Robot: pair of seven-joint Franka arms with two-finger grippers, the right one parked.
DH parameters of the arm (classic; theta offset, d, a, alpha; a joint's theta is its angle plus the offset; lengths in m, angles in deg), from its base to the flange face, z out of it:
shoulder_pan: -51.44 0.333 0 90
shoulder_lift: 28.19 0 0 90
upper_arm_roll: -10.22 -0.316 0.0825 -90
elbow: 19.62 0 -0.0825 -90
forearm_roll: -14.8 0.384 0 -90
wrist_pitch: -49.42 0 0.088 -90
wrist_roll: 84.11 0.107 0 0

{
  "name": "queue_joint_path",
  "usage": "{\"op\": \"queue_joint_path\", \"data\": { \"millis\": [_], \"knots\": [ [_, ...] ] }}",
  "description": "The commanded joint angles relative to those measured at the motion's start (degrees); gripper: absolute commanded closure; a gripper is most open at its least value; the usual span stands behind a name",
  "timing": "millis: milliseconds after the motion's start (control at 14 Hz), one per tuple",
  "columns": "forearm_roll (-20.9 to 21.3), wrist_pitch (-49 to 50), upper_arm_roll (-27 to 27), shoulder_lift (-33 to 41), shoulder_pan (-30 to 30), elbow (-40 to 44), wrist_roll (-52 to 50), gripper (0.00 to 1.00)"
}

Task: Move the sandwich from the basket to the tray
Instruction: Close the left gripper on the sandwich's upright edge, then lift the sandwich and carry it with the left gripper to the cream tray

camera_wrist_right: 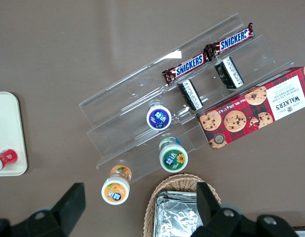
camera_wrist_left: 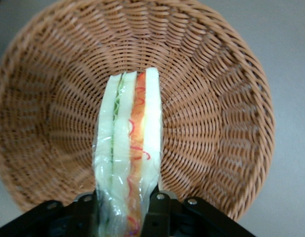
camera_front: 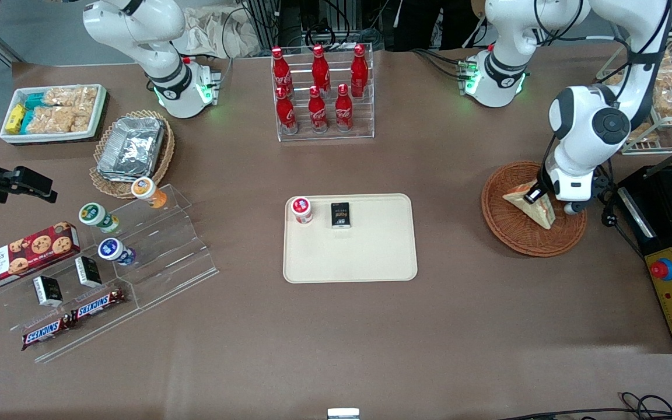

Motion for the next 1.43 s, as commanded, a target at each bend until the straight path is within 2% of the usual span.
{"op": "queue_joint_path", "data": {
  "millis": [0, 214, 429, 571, 714, 1000, 1214, 1357],
  "knots": [
    [2.59, 8.08, 0.34, 4.96, 0.03, 2.63, 5.23, 1.0],
    [3.74, 15.89, 4.81, 6.28, 0.38, 7.8, 8.05, 1.0],
    [3.74, 29.59, 10.08, 3.84, -0.05, 19.66, 7.88, 1.0],
    [2.7, 33.4, 13.85, 1.2, -0.32, 26.08, 7.18, 1.0],
    [1.29, 33.41, 18.33, -1.96, -0.32, 29.87, 4.91, 1.0],
    [1.11, 32.62, 25.63, -10.74, -0.5, 38.04, 4.28, 1.0],
    [2.33, 29.65, 29.85, -20.23, -1.02, 43.5, 2.88, 1.0],
    [4.0, 25.09, 30.05, -24.81, -3.47, 43.78, 2.17, 1.0]
  ]
}}
